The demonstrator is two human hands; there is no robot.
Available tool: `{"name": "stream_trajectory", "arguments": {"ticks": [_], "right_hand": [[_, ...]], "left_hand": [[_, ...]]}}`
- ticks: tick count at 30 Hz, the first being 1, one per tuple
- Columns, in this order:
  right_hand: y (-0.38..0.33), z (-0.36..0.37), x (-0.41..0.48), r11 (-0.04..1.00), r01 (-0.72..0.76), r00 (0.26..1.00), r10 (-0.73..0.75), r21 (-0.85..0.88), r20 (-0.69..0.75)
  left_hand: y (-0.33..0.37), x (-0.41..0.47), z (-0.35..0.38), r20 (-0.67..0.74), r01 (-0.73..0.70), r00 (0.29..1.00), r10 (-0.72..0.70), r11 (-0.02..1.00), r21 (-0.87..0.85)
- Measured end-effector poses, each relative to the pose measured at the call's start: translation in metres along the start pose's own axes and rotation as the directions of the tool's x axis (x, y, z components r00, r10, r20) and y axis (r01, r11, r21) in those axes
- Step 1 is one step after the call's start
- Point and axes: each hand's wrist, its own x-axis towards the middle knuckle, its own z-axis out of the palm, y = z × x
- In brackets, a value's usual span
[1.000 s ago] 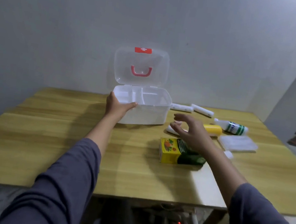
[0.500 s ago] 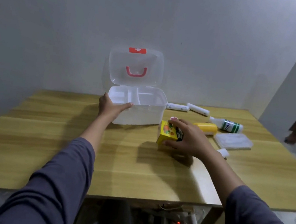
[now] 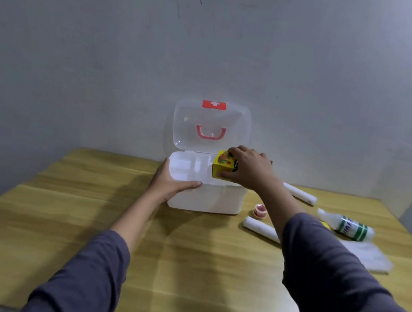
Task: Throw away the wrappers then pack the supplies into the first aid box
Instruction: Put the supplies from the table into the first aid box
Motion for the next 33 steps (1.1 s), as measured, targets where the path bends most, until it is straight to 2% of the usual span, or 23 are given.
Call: {"name": "stream_trajectory", "arguments": {"ticks": [4, 9, 13, 17, 33], "right_hand": [[-0.005, 0.008, 0.030, 0.992, 0.087, 0.996, -0.084, -0.093, 0.029], [0.006, 0.006, 0.041, 0.983, 0.040, 0.987, -0.011, -0.177, 0.159], [0.021, -0.005, 0.038, 0.990, -0.036, 0.983, 0.059, -0.134, 0.171], [0.030, -0.007, 0.033, 0.997, -0.079, 0.976, 0.075, 0.012, 0.202], [0.005, 0.052, 0.053, 0.991, 0.046, 0.953, -0.082, 0.127, 0.291]], "left_hand": [[-0.002, -0.002, 0.001, -0.013, -0.001, 1.000, 0.001, 1.000, -0.009], [-0.006, 0.000, 0.001, -0.012, -0.024, 1.000, 0.024, 0.999, -0.026], [-0.008, 0.000, 0.001, -0.019, -0.045, 0.999, 0.044, 0.998, -0.051], [-0.009, 0.002, 0.002, -0.022, -0.055, 0.998, 0.054, 0.997, -0.056], [-0.015, 0.004, 0.002, -0.036, -0.083, 0.996, 0.082, 0.995, -0.053]]}}
